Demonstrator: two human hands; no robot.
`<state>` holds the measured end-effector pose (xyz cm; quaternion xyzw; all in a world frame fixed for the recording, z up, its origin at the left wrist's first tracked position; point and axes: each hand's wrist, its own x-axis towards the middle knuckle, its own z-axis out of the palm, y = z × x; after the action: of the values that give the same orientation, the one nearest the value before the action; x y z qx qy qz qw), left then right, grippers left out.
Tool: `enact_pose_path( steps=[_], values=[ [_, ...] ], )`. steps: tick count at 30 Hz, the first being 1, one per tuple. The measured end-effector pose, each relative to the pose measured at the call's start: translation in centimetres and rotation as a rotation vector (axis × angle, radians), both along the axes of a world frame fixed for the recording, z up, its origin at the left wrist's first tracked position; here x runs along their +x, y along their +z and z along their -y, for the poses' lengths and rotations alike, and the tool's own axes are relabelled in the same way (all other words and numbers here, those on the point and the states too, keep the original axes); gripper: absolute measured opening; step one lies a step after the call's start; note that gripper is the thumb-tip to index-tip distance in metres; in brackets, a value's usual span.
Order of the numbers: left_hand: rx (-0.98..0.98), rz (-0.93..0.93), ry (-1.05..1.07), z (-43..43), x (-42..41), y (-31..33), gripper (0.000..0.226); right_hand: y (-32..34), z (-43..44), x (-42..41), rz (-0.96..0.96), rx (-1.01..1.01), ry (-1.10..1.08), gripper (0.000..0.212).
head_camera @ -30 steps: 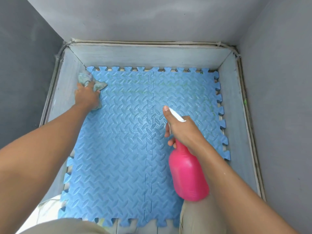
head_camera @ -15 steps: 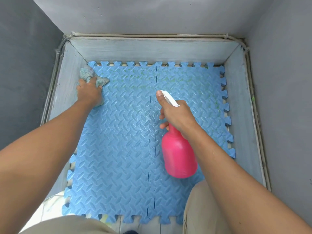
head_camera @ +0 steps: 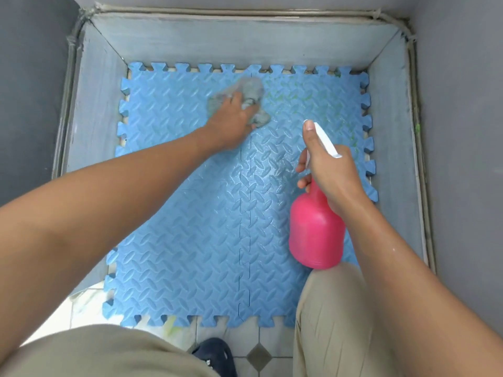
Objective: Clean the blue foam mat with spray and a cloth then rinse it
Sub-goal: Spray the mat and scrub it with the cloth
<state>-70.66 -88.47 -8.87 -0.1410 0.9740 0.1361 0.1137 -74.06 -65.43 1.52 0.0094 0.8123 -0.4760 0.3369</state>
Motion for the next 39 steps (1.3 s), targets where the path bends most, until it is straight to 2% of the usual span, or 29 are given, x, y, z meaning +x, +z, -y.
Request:
enact_pose_path(
  steps=[3, 6, 9, 14, 17, 19, 23, 26, 28, 31, 35, 39],
  values=[
    [0.054, 0.065, -0.345, -6.9, -1.3, 0.1, 0.050, 0.6, -0.2, 0.1, -0.045, -0.005, -0.012, 0.067],
    [0.074, 0.014, -0.406, -7.3, -1.0, -0.2, 0.047, 0.7, -0.6, -0.2, -0.042, 0.007, -0.006, 0.067],
    [0.079, -0.064, -0.222, -2.6, -0.3, -0.8, 0.050, 0.3, -0.3, -0.1, -0.041, 0.008, 0.017, 0.067],
    [-0.015, -0.082, 0.385, 8.8, 3.5, -0.4, 0.055, -0.6, 1.0, 0.5, -0.040, 0.040, 0.127, 0.069],
    [-0.099, -0.046, 0.652, 14.0, 8.5, -0.1, 0.054, -0.8, 1.3, 0.8, -0.012, 0.055, 0.187, 0.076],
    [-0.106, -0.059, 0.694, 15.1, 10.4, -0.6, 0.052, -0.8, 1.3, 0.5, 0.018, 0.072, 0.169, 0.080],
    [-0.112, -0.038, 0.727, 14.3, 9.4, -1.0, 0.051, -0.7, 0.3, -0.8, 0.037, 0.153, 0.005, 0.072],
    [-0.133, -0.029, 0.772, 14.4, 9.1, -1.4, 0.050, -0.5, -0.7, -1.8, 0.045, 0.127, -0.070, 0.073],
    [-0.130, -0.073, 0.723, 14.0, 8.4, -1.5, 0.048, -0.5, -1.3, -2.5, 0.055, 0.098, -0.105, 0.066],
    [-0.099, -0.160, 0.538, 10.9, 5.8, -1.5, 0.046, -1.0, -1.7, -2.9, 0.077, 0.008, -0.166, 0.043],
    [0.061, -0.133, 0.214, 4.4, -1.7, -1.5, 0.046, -1.4, -1.9, -2.8, 0.065, 0.010, -0.214, 0.075],
    [0.133, -0.044, -0.046, -2.1, -9.0, -1.0, 0.052, -0.9, -2.9, -3.0, 0.048, -0.037, -0.297, 0.067]
  ],
)
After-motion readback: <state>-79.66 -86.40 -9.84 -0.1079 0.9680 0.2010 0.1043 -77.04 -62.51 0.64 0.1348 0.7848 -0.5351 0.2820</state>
